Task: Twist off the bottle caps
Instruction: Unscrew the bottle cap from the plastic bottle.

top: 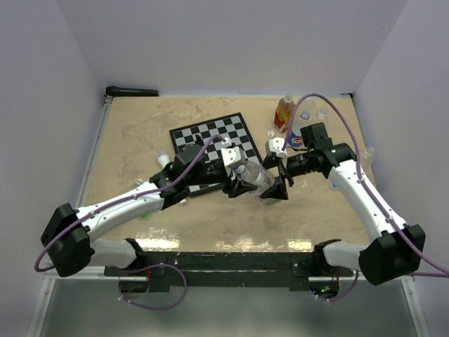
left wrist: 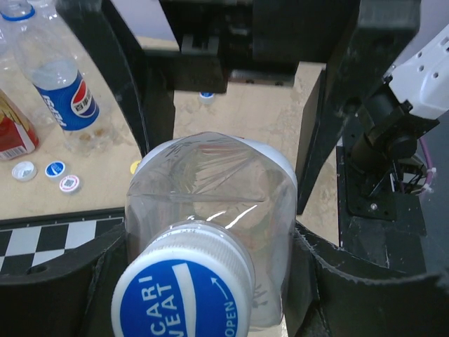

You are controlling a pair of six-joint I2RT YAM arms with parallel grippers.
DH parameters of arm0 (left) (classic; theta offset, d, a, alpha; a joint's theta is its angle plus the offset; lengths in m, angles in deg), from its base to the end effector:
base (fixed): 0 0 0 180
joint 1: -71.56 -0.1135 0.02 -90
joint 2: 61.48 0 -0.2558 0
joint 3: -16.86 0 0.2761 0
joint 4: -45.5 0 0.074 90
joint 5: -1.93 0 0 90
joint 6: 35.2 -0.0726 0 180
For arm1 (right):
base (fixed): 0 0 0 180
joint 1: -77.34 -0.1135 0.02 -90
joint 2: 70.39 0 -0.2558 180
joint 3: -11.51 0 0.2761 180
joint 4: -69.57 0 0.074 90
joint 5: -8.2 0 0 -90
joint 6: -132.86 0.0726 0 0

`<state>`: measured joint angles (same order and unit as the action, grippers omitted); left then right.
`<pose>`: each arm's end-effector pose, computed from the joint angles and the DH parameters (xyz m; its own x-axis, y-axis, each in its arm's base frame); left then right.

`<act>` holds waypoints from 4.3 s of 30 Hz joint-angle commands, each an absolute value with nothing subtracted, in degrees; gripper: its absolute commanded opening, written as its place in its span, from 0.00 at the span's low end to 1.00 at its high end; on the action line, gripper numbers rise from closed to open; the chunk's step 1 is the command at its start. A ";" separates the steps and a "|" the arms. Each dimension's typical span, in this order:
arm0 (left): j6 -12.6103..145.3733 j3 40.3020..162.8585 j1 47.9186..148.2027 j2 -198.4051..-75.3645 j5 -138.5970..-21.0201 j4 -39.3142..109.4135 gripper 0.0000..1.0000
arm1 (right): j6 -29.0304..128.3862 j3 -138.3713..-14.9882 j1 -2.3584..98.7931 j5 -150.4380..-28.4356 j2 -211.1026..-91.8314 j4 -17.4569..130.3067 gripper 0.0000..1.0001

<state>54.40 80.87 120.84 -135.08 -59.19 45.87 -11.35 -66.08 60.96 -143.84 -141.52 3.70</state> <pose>0.2055 -0.2925 0.2909 -0.0977 0.1229 -0.9876 0.9754 0.2091 -0.0705 0.2377 0.1367 0.2936 -0.0259 -0.4040 -0.9144 -0.9995 -0.0080 0.0319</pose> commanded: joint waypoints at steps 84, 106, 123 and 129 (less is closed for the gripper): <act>39.95 86.98 119.73 -127.84 -49.75 27.76 0.34 | -26.04 -57.82 60.82 -135.85 -142.46 3.76 0.18; 105.78 89.44 119.28 -125.99 -75.94 19.32 0.00 | -23.85 -57.30 60.82 -134.62 -142.02 5.34 0.18; 97.97 88.65 119.02 -123.97 -80.42 17.04 0.45 | -23.32 -56.94 60.82 -134.00 -142.19 5.96 0.19; 89.36 88.21 118.06 -120.37 -80.34 17.39 0.96 | -23.41 -56.94 60.82 -134.00 -142.19 5.96 0.18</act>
<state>96.78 86.91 118.70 -124.13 -78.90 17.33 -22.76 -56.90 60.68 -133.45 -142.70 5.91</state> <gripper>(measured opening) 0.874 0.663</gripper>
